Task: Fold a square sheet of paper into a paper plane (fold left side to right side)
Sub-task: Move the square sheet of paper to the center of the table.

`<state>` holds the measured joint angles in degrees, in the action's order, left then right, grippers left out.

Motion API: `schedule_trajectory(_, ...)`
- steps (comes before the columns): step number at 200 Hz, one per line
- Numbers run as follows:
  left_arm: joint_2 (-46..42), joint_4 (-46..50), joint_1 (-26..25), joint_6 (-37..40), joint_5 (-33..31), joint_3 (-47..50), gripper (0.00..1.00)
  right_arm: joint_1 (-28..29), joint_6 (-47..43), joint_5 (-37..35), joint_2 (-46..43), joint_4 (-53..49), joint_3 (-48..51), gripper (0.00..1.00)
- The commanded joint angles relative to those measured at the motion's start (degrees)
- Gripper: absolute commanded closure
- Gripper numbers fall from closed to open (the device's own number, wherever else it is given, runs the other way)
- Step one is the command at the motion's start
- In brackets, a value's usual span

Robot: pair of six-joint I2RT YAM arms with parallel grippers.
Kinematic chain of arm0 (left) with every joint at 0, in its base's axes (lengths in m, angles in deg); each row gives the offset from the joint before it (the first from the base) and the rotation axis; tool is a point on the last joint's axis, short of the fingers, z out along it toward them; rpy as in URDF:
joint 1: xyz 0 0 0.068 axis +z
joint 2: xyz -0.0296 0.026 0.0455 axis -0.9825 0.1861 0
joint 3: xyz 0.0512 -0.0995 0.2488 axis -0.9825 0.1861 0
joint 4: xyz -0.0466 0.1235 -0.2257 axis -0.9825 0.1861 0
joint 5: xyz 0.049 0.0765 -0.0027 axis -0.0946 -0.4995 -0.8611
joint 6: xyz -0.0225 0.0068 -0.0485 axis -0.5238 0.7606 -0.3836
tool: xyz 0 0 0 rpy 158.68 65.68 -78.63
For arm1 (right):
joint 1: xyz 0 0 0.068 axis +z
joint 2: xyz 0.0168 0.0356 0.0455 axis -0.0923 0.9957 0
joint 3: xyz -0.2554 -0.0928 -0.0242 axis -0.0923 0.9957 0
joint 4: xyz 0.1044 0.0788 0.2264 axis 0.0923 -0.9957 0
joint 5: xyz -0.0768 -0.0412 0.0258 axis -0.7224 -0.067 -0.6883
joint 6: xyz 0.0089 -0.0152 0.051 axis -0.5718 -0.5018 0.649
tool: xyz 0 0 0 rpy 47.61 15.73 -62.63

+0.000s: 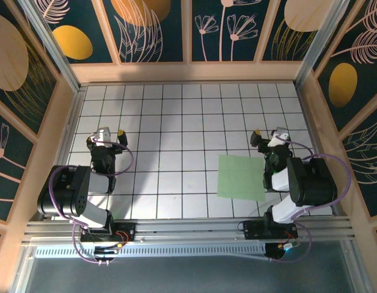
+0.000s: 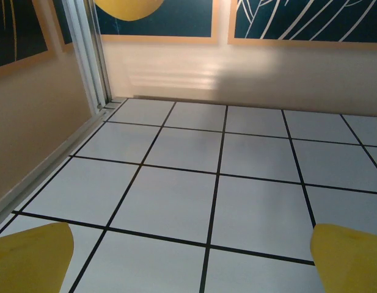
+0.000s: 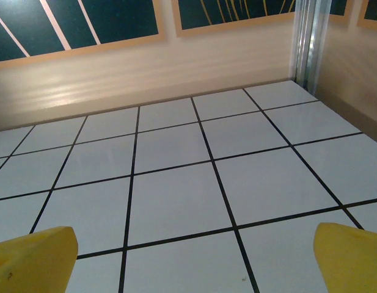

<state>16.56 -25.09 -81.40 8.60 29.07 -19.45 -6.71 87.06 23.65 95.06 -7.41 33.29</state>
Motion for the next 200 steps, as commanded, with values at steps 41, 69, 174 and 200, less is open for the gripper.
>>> schedule_trajectory(41,0.12,-2.06,0.46,-0.80,1.13,-0.40,0.01,-0.02,0.11,0.61,-0.24,0.81,-0.65,0.01)
schedule_trajectory(69,0.05,-2.06,0.46,-0.83,1.13,-0.43,0.01,-0.03,0.14,0.63,-0.25,0.75,-0.66,0.01)
schedule_trajectory(174,-3.58,1.01,0.46,-1.65,-1.59,-0.75,0.01,-1.21,3.08,-3.16,-7.69,-8.57,-1.93,0.01)
schedule_trajectory(200,-13.55,15.60,0.46,-3.27,-3.88,-4.25,0.01,-1.48,4.64,-3.36,-17.35,-22.69,-6.39,0.01)
